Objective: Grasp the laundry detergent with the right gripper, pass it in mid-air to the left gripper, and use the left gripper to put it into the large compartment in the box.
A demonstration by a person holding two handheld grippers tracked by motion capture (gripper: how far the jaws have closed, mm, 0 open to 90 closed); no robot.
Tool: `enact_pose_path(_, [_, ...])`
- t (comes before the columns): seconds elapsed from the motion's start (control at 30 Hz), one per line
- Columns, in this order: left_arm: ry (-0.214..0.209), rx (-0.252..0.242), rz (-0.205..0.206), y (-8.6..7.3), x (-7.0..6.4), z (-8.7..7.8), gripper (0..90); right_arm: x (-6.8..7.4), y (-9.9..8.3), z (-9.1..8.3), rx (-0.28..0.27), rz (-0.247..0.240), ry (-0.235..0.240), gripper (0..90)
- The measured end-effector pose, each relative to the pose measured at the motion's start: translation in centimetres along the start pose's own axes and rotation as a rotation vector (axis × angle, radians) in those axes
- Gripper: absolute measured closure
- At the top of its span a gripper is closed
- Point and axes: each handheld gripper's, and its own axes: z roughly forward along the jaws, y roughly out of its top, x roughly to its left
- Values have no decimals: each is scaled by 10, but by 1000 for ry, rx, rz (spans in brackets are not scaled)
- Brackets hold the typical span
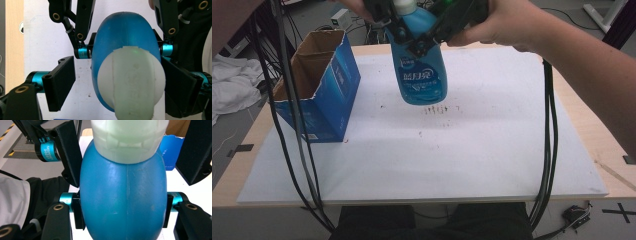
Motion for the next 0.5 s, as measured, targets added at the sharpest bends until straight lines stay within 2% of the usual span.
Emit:
enact_pose_path(0.1, [1,3,-2,0,0,0,170,1,0,0,4,13,0,413])
enact_pose_path(0.13, [0,2,0,0,0,0,177,3,0,-1,15,32,2,413])
enact_pose_path(0.27, [1,1,0,1,0,0,199,3,0,-2,22,31,5,413])
enact_pose_path(0.33, [-1,5,-3,1,0,1,204,1,0,0,6,0,-1,413])
enact_pose_path(0.5, [-3,3,0,1,-1,1,226,2,-1,-1,15,14,0,412])
